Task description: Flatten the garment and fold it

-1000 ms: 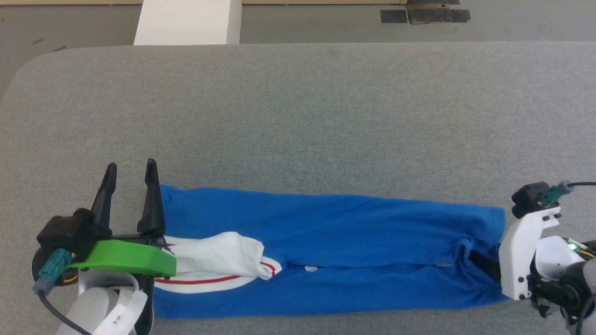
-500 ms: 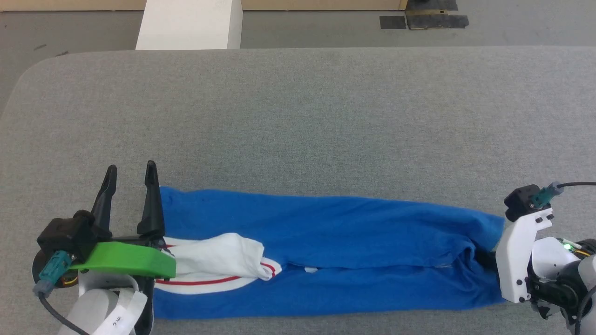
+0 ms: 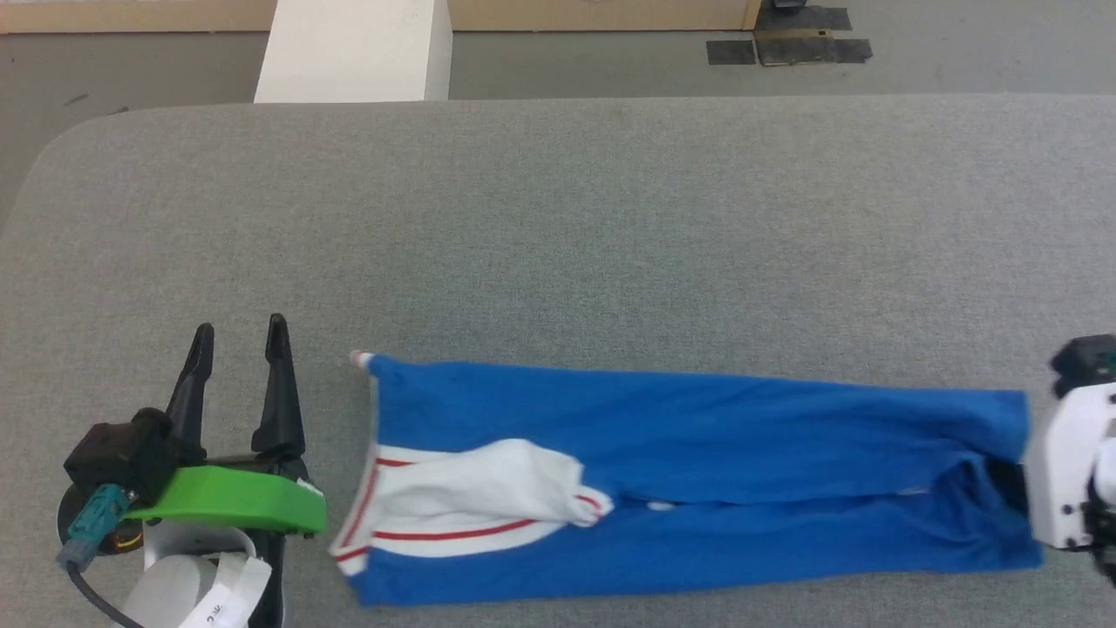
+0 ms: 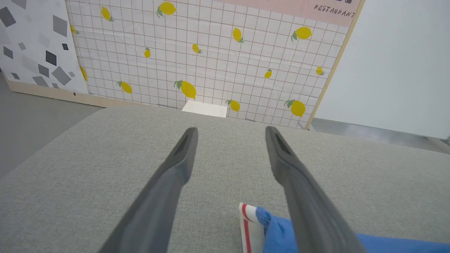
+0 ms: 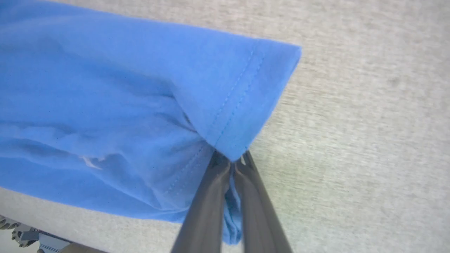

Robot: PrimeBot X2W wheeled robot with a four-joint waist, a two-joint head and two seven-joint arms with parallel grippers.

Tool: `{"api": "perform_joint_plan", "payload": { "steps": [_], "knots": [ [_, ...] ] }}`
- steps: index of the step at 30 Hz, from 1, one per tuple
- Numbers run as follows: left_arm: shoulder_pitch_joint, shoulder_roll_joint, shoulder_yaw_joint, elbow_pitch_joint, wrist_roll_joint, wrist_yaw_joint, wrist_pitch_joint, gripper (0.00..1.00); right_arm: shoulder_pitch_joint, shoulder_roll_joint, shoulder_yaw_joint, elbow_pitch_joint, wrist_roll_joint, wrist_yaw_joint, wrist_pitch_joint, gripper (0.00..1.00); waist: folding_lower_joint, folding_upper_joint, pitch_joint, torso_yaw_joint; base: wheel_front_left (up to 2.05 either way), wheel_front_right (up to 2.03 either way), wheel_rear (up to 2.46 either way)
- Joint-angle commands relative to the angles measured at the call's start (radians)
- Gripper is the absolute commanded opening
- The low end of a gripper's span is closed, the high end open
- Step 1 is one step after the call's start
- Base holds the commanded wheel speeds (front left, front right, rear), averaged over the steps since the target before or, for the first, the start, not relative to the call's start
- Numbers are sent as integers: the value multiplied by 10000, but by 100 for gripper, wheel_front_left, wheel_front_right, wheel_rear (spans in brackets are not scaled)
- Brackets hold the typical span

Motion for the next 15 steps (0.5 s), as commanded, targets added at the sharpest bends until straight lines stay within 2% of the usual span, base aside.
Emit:
{"api": "perform_joint_plan", "payload": {
  "steps": [1,8,15],
  "knots": [
    [113,-21,47,-34,85,-50,-75,100,84,-210,-302,146,-184,-21,71,0,0,-1,10,-13,0,0,0],
    [88,-72,92,-101,97,-65,-76,100,60,-544,-1610,726,-831,-21,408,0,0,-1,143,12,0,0,0],
    [88,-97,130,-73,84,-86,-76,100,-3,-348,-2145,748,-1301,-21,723,0,0,-1,168,7,0,0,0]
  ]
}}
